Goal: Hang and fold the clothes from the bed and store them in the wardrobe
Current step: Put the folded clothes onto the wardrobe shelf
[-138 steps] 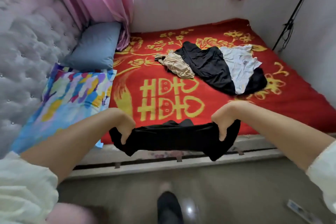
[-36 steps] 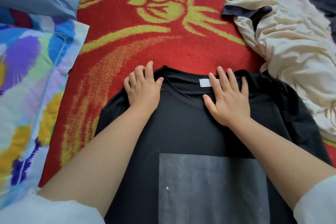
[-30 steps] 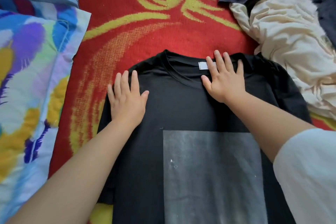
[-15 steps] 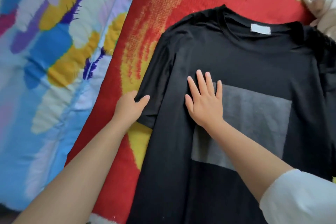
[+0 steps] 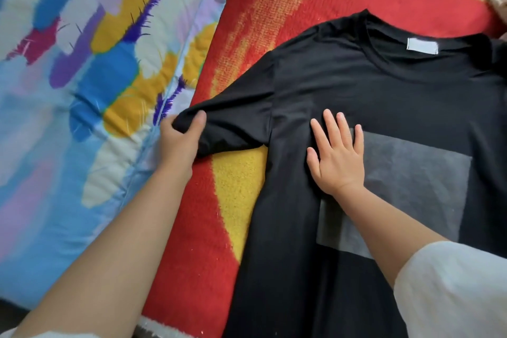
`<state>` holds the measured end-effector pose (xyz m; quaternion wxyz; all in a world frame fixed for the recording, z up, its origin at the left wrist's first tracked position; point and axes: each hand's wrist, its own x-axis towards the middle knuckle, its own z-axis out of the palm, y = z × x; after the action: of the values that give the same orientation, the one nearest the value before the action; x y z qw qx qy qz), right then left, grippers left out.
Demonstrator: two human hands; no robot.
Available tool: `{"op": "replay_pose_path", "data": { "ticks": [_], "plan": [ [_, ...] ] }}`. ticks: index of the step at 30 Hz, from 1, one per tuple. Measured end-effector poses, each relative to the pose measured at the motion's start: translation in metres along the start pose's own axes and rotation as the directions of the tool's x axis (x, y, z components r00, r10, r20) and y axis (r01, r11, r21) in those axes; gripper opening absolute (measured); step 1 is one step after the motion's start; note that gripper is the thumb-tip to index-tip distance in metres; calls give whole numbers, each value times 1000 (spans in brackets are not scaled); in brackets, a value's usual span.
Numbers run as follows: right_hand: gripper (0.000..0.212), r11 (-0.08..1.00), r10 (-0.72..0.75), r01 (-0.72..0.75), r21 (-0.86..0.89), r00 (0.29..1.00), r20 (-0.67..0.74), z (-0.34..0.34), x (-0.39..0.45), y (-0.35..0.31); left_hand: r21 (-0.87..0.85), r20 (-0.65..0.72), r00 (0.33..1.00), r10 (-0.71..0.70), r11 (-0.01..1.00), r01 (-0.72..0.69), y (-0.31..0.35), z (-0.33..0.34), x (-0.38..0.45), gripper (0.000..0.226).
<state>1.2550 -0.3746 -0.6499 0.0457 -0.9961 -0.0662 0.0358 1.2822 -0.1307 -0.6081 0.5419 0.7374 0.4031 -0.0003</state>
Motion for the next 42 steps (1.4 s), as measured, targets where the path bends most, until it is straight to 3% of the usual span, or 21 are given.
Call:
{"op": "replay_pose_path", "data": {
  "ticks": [3, 7, 11, 15, 17, 18, 19, 21, 22, 23, 24, 25, 26, 29, 32, 34, 35, 37, 38, 40, 42],
  "plan": [
    [54, 1000, -10, 9, -23, 999, -37, 2, 1, 2, -116, 56, 988, -146, 982, 152, -10, 2, -2, 40],
    [54, 1000, -17, 17, -8, 999, -37, 3, 0, 3, -217, 147, 973, -180, 954, 210, 11, -1, 0, 20],
    [54, 1000, -19, 19, -6, 999, -46, 5, -1, 4, -323, 284, 951, -121, 922, 214, 36, -8, 1, 15],
    [53, 1000, -22, 23, 13, 999, -45, 6, -1, 4, -492, 241, 969, -53, 854, 169, 54, 7, -2, 23],
    [52, 993, -25, 27, 112, 999, -20, 3, 0, 7, -538, 265, 964, 31, 834, 121, 64, 20, -5, 30],
    [51, 967, 12, -12, 256, 1000, 4, -4, 0, 9, -548, 323, 943, 77, 827, 121, 68, 25, -8, 36],
    [46, 877, 74, -96, 472, 995, 65, -14, 0, 14, -545, 398, 908, 132, 830, 118, 73, 30, -13, 43],
    [30, 443, 239, -339, 830, 937, 256, -44, 2, 33, -470, 563, 765, 311, 883, -13, 80, 40, -28, 46],
    [25, 197, 320, -403, 894, 888, 330, -58, 2, 46, -365, 664, 643, 382, 916, -167, 80, 46, -37, 48],
    [25, 50, 392, -412, 910, 846, 362, -71, 1, 65, -263, 775, 482, 408, 902, -342, 77, 54, -48, 53],
    [26, -38, 442, -412, 910, 810, 385, -82, -2, 82, -193, 867, 316, 384, 846, -497, 69, 61, -59, 61],
    [26, -100, 474, -418, 903, 778, 412, -90, -5, 97, -156, 917, 199, 347, 768, -621, 58, 67, -69, 68],
    [25, -131, 491, -438, 889, 750, 443, -96, -8, 106, -130, 928, 159, 336, 693, -709, 47, 70, -74, 74],
    [16, -75, 484, -520, 851, 727, 487, -98, -16, 119, -91, 795, 223, 564, 475, -875, 11, 63, -78, 63],
    [20, 204, 389, -613, 764, 767, 511, -88, -9, 98, 134, 571, 286, 770, 256, -957, -22, 56, -69, 40],
    [44, 537, 318, -514, 668, 858, 404, -81, 1, 72, 304, 489, 384, 783, 260, -917, -34, 56, -64, 38],
    [59, 697, 231, -390, 601, 917, 326, -76, 6, 58, 353, 451, 448, 772, 307, -884, -36, 57, -61, 40],
    [72, 899, -2, -95, 427, 975, 222, -64, 11, 34, 396, 417, 535, 735, 383, -834, -37, 61, -58, 44],
    [65, 944, -86, 21, 328, 979, 183, -57, 11, 27, 399, 425, 543, 724, 388, -830, -36, 63, -56, 44],
    [36, 963, -119, 98, 250, 990, 71, -50, 13, 24, 362, 438, 514, 737, 379, -852, -35, 65, -50, 39],
    [18, 941, 36, -43, 337, 999, 27, -60, 17, 33, 366, 432, 450, 782, 304, -879, -39, 64, -42, 32]
  ]
}}
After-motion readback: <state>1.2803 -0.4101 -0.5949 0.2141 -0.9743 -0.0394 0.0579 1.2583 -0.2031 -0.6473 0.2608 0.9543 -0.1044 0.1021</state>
